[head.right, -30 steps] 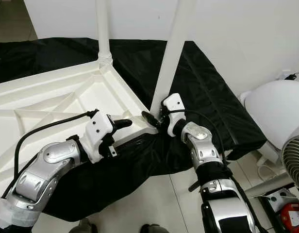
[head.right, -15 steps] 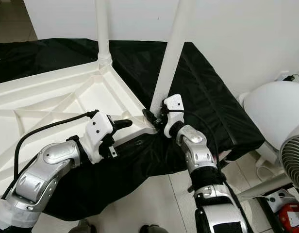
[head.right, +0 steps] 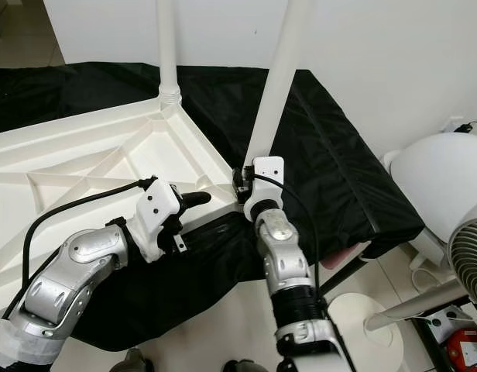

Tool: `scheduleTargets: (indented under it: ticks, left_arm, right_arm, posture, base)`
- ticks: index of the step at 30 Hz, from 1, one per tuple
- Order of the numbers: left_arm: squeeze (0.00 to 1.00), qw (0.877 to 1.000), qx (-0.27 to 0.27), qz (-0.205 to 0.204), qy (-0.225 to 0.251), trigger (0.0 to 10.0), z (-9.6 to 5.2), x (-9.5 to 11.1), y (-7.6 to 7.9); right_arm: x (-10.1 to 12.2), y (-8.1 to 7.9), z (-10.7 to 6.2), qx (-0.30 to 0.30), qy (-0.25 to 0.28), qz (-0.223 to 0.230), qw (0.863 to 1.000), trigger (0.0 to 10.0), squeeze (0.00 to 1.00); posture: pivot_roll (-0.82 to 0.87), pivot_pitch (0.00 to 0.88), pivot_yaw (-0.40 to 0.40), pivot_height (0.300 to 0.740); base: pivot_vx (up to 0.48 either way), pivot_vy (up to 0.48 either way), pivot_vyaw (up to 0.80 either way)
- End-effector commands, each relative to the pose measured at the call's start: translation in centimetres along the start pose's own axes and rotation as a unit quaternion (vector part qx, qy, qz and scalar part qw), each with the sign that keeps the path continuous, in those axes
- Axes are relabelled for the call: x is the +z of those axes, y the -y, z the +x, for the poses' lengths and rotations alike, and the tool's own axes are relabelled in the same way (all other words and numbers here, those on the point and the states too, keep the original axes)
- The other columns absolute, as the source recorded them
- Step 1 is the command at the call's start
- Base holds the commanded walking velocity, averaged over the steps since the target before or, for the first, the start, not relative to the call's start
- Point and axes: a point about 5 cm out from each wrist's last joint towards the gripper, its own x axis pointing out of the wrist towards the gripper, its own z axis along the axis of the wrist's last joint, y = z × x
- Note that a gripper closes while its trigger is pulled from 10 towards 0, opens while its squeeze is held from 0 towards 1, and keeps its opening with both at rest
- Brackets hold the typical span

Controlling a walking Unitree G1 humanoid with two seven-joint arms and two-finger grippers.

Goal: Building children table

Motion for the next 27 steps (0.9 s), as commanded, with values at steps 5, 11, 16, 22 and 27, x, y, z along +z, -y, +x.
scheduleTargets:
  ticks: [5,11,16,22,27]
  left_arm:
    - [0.0,1.0,-0.002,0.002,0.002,10.0,0.2,0.1,0.3]
    - [0.0,1.0,-0.002,0.003,0.004,10.0,0.3,0.3,0.2]
    - [0.0,1.0,-0.002,0.003,0.005,10.0,0.3,0.3,0.2]
    - [0.0,1.0,-0.003,0.004,0.004,10.0,0.2,0.4,0.2]
    - [0.0,1.0,-0.003,0.006,0.004,10.0,0.2,0.4,0.1]
  right_arm:
    - [0.2,0.0,-0.6,0.0,0.007,0.008,1.0,10.0,1.0]
    - [1.2,1.0,-0.5,0.013,0.022,0.002,1.0,10.0,0.75]
    - [1.6,1.6,-0.4,0.052,0.022,-0.007,0.998,10.0,0.0]
    - [1.8,2.6,0.2,0.182,0.01,-0.043,0.982,10.0,0.0]
    - [1.6,3.0,0.6,0.255,-0.007,-0.076,0.964,10.0,0.0]
  posture:
    - [0.13,0.087,-0.082,0.74]
    - [0.12,0.088,-0.08,0.74]
    - [0.12,0.098,-0.082,0.74]
    - [0.13,0.098,-0.078,0.74]
    - [0.13,0.095,-0.074,0.74]
  base:
    - [0.0,0.0,0.0]
    - [0.0,0.0,0.0]
    - [0.0,0.0,0.0]
    - [0.0,0.0,0.0]
    - [0.0,0.0,0.0]
